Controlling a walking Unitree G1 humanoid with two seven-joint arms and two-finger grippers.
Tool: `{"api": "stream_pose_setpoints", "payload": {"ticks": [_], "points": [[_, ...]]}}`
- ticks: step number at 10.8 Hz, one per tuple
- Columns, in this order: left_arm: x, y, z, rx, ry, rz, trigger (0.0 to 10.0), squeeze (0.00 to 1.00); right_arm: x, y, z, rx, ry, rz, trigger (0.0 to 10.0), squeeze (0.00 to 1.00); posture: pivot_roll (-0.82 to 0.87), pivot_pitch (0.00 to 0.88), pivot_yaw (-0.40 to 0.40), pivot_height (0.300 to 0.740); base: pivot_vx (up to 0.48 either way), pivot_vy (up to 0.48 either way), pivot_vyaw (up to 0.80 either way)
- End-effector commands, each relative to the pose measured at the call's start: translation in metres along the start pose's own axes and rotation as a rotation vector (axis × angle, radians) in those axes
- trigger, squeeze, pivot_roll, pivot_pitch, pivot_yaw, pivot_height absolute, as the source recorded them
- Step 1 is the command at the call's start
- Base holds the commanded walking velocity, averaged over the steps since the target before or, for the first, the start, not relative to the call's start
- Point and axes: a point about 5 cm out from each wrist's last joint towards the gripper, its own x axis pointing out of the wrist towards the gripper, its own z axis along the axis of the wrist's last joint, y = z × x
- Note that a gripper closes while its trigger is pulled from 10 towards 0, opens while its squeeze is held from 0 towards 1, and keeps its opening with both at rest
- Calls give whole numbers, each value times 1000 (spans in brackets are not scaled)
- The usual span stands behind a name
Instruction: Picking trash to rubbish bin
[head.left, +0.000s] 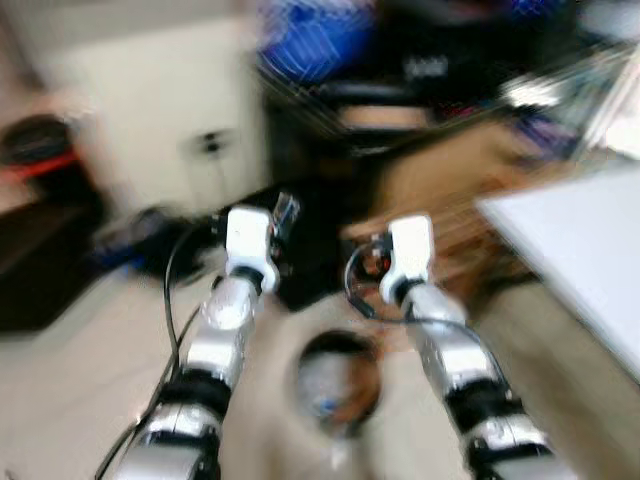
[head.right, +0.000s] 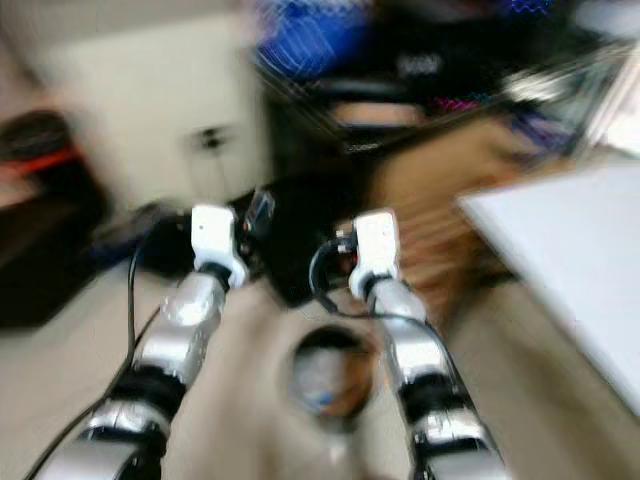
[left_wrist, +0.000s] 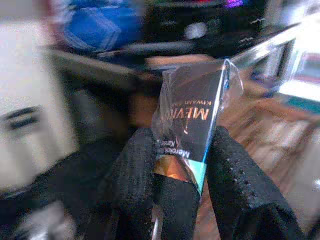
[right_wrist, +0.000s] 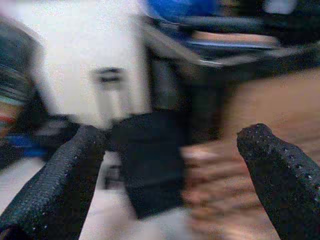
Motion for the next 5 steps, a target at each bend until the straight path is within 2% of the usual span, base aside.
{"api": "stream_pose_setpoints", "payload": {"ticks": [1,5], "points": [[-2,10,3,23,-14,16,10000,0,4,10,6,9,-23,21,10000,0,-37,48,47,740,0,0,0],[-3,11,3,39,-9,12,10000,0,5,10,7,11,-23,17,10000,0,-35,46,48,740,0,0,0]]}}
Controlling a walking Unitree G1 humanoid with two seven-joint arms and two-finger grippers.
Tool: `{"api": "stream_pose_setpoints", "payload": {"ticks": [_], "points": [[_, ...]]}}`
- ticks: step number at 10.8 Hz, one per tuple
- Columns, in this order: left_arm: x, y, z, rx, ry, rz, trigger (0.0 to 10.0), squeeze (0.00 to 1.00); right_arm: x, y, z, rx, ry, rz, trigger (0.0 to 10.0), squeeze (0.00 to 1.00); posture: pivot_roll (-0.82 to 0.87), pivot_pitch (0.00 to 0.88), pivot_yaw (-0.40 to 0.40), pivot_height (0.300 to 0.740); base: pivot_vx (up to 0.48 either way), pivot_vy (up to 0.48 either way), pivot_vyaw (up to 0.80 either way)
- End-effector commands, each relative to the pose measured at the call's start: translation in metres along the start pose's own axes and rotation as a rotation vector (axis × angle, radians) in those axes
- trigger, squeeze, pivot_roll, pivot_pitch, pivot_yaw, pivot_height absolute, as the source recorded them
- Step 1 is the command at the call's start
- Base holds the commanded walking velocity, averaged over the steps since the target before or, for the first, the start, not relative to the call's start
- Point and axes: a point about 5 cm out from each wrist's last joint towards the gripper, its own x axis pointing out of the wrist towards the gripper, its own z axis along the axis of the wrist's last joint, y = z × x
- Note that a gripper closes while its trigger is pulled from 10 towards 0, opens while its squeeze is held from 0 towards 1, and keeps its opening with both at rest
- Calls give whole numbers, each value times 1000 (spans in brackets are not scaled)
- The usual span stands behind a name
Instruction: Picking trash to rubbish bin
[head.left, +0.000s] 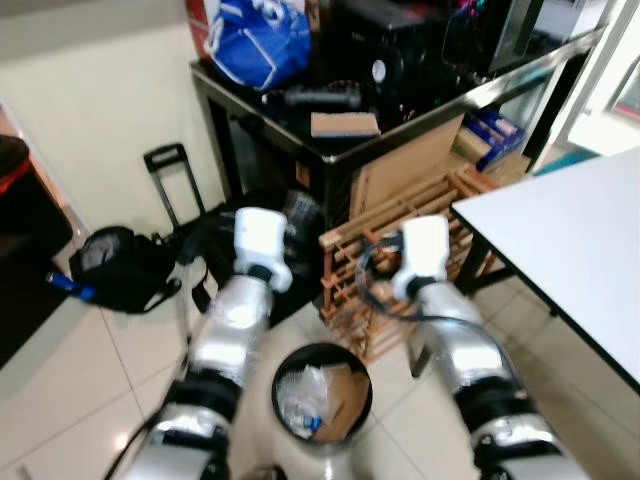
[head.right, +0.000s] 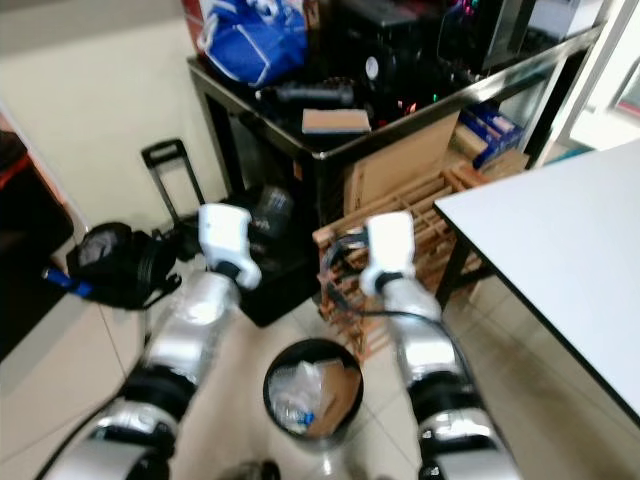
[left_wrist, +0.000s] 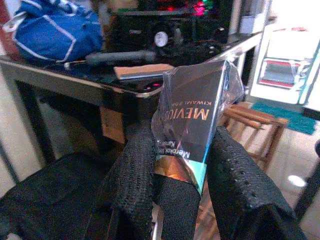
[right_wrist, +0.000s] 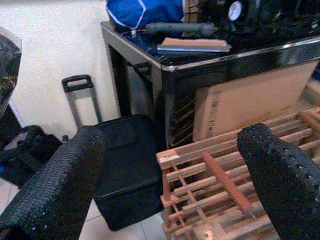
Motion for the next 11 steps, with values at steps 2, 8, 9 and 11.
{"api": "stream_pose_setpoints", "payload": {"ticks": [2,8,9,11], "points": [[0,6,4,21,-8,4,10000,0,2,5,1,3,-3,17,10000,0,-35,46,50,740,0,0,0],[1,7,2,35,10,20,10000,0,2,6,1,2,-3,21,10000,0,-35,46,48,740,0,0,0],[1,7,1,40,15,25,10000,0,1,6,1,2,-2,22,10000,0,-35,47,48,740,266,0,0],[0,8,1,45,20,26,10000,0,1,6,0,1,1,23,10000,0,-33,46,47,740,270,0,0]]}}
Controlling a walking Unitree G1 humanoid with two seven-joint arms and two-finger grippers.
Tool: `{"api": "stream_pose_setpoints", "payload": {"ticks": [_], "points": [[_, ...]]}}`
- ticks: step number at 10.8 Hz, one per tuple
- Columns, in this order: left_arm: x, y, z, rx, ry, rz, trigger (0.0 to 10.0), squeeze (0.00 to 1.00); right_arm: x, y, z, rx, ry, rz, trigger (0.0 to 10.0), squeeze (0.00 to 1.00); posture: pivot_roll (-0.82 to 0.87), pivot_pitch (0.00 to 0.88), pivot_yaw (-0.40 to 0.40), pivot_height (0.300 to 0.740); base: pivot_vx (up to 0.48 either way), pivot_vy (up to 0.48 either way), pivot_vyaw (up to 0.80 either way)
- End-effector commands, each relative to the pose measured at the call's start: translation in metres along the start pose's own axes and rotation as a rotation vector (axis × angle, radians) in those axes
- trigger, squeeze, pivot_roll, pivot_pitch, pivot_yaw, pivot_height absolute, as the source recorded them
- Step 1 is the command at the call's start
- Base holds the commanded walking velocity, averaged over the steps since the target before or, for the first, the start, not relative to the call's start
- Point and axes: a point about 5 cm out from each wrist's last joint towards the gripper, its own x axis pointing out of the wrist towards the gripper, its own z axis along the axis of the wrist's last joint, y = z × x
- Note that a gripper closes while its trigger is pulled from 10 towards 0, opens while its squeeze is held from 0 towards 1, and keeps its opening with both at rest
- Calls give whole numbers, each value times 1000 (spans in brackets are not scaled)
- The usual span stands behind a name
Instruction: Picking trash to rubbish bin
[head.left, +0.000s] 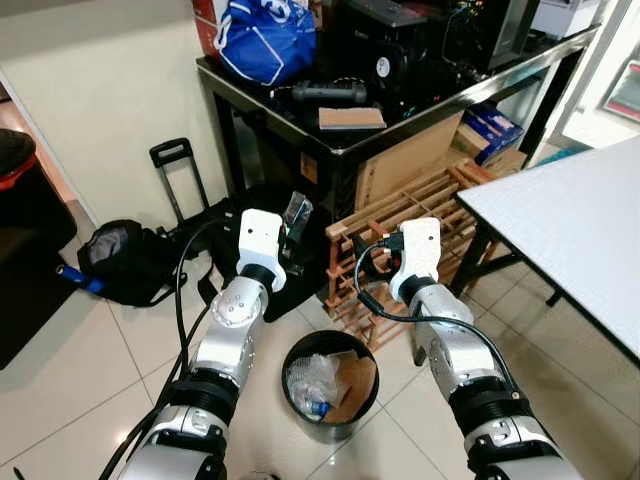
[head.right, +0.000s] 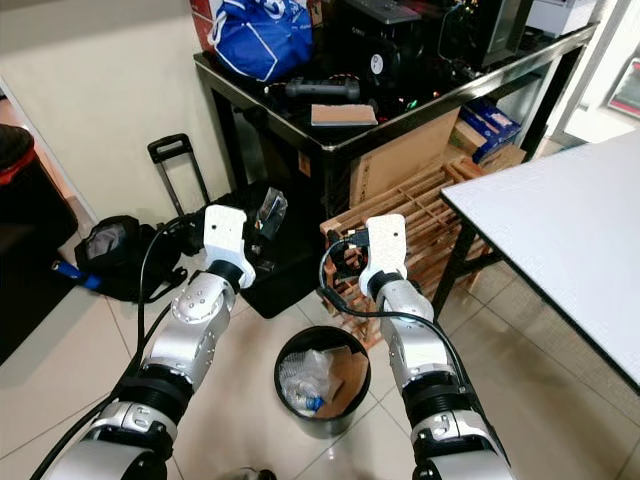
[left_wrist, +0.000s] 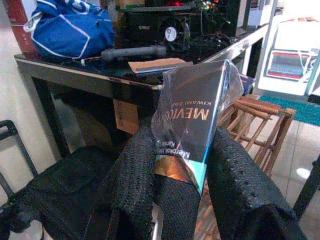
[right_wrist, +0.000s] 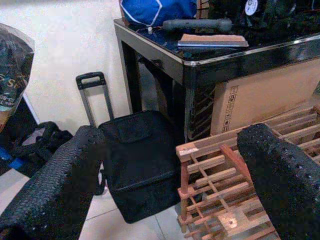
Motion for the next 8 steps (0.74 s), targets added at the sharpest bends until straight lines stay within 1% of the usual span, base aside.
{"api": "stream_pose_setpoints", "payload": {"ticks": [1,5,8], "points": [[2,0,1,16,6,0,10000,0,1,1,1,-7,0,12,10000,0,-33,47,47,740,266,0,0],[2,0,1,19,7,-3,10000,0,1,2,1,-7,3,15,10000,0,-35,45,51,740,283,0,0],[2,-3,1,24,5,-20,10000,0,0,3,0,-8,5,16,10000,0,-38,43,52,740,267,0,0]]}}
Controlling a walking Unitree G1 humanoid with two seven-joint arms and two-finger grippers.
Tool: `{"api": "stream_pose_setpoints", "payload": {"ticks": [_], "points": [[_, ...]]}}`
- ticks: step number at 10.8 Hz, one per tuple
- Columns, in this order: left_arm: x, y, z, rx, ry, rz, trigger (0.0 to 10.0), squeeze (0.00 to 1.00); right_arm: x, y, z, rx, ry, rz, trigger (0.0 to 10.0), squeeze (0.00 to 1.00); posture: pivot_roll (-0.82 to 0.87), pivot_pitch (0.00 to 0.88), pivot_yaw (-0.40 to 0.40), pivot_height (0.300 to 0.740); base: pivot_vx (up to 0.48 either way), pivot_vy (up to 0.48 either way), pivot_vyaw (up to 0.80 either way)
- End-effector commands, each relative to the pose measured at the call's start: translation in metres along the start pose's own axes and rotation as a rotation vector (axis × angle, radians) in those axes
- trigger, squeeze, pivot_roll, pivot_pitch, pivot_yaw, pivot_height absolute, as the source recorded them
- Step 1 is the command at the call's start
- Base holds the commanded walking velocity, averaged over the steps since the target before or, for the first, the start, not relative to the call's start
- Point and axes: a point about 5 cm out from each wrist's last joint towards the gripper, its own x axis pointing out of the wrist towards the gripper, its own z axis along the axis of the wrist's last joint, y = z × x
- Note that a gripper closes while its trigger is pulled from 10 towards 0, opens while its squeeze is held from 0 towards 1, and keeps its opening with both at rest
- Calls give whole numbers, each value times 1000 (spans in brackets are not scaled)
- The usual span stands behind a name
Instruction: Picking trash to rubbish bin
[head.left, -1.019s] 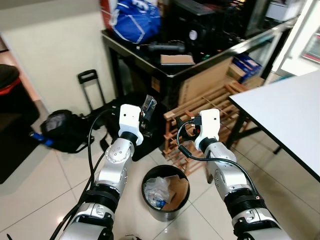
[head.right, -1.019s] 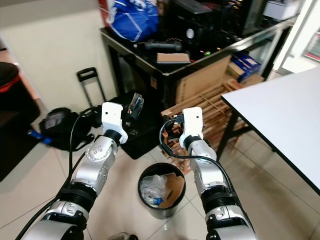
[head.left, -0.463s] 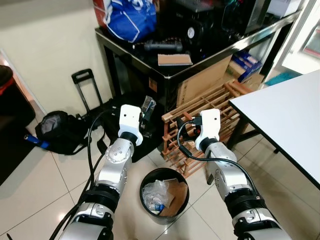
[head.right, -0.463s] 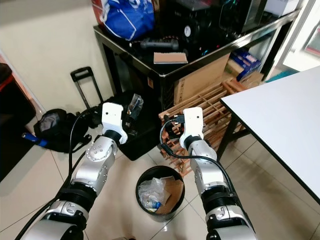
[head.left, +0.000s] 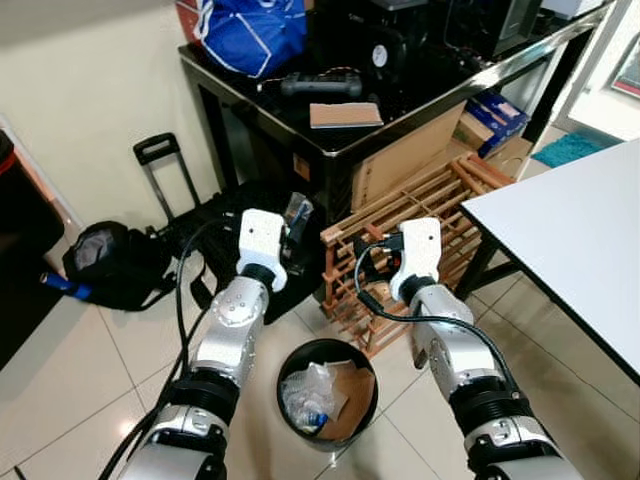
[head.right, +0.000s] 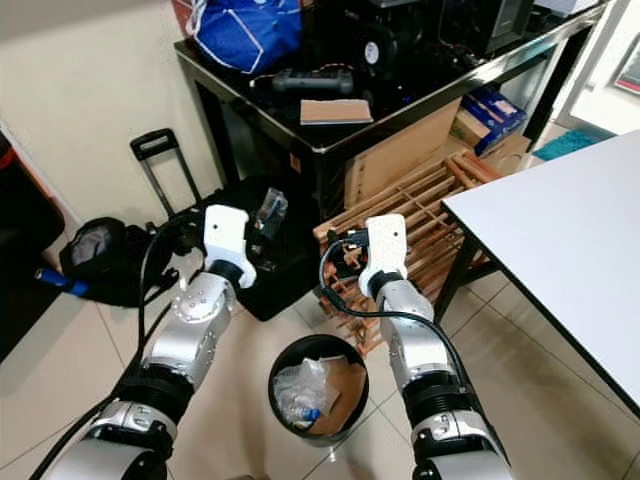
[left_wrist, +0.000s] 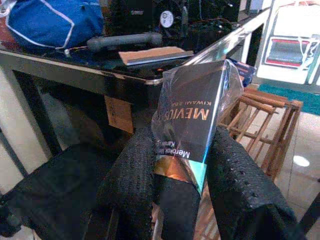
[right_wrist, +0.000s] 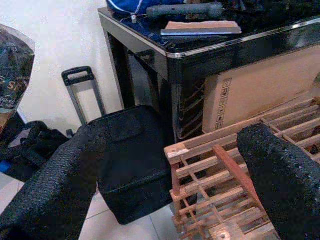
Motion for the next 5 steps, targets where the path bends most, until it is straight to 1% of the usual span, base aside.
{"api": "stream_pose_setpoints", "payload": {"ticks": [1,3,4,5], "points": [[1,0,1,15,-1,-10,10000,0,0,3,0,-6,5,16,10000,0,-37,42,51,740,0,0,0],[1,0,0,22,9,-13,10000,0,1,3,-1,-8,8,22,10000,0,-34,45,50,740,0,0,0],[-1,0,-5,22,31,-15,10000,0,0,4,-2,-8,13,24,10000,0,-34,46,50,740,0,0,0],[-3,0,-12,4,52,-8,10000,0,-1,4,-5,-9,21,19,10000,0,-35,49,50,740,0,0,0]]}}
